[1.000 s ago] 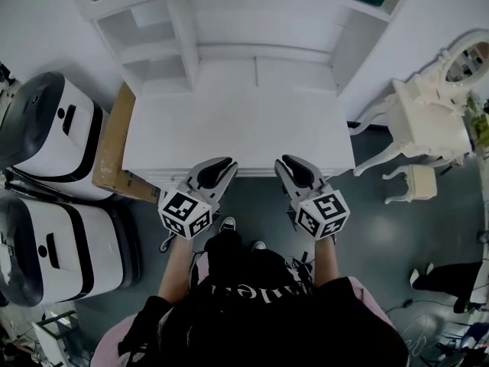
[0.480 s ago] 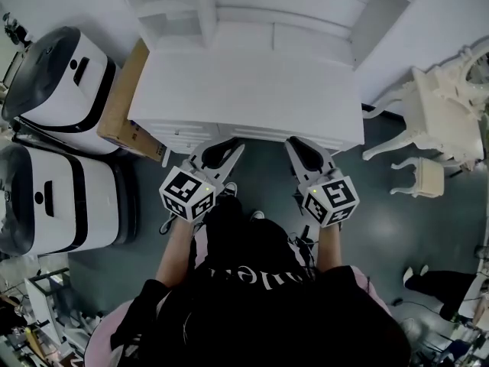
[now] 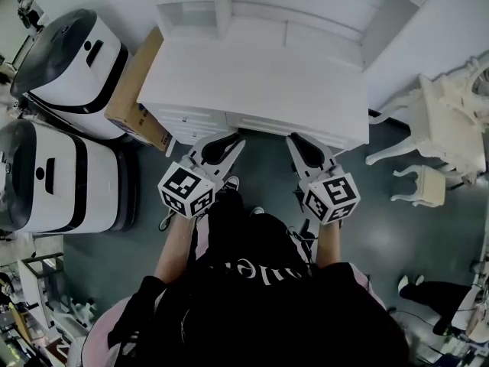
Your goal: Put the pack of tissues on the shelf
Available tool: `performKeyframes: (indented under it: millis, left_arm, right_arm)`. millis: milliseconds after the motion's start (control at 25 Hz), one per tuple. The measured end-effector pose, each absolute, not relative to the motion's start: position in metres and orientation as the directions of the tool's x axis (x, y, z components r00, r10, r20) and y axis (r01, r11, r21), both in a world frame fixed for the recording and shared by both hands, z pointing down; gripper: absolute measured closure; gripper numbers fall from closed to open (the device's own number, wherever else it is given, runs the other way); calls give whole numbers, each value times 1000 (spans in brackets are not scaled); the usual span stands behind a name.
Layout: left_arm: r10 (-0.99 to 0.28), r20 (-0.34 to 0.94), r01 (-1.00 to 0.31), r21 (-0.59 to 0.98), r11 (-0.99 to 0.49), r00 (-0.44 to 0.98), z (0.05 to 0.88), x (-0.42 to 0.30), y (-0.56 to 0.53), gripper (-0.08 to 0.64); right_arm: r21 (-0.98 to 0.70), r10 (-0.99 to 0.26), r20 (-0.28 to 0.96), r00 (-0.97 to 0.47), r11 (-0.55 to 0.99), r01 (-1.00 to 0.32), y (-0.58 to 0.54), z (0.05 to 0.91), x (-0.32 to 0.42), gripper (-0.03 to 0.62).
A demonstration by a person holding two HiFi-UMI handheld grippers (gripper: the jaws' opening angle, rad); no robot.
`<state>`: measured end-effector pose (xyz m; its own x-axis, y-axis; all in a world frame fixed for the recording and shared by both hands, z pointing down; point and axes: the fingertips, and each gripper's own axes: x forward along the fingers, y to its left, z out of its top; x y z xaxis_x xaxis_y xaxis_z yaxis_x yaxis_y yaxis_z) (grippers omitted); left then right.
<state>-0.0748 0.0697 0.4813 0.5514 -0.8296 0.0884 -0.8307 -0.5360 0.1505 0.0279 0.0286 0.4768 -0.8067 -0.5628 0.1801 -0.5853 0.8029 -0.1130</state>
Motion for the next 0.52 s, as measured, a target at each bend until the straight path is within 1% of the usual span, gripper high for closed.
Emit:
performKeyframes:
  millis: [320, 520]
  left_arm:
    - [-843, 69, -836, 191, -514, 534, 483, -79, 90, 495]
    - [-850, 91, -848, 180, -498, 519, 487, -80, 101, 495]
  right_arm:
    - [-104, -567, 182, -804, 802, -589, 43, 481, 33, 526]
    - [-103, -560, 186, -807, 806, -583, 50, 484, 36, 526]
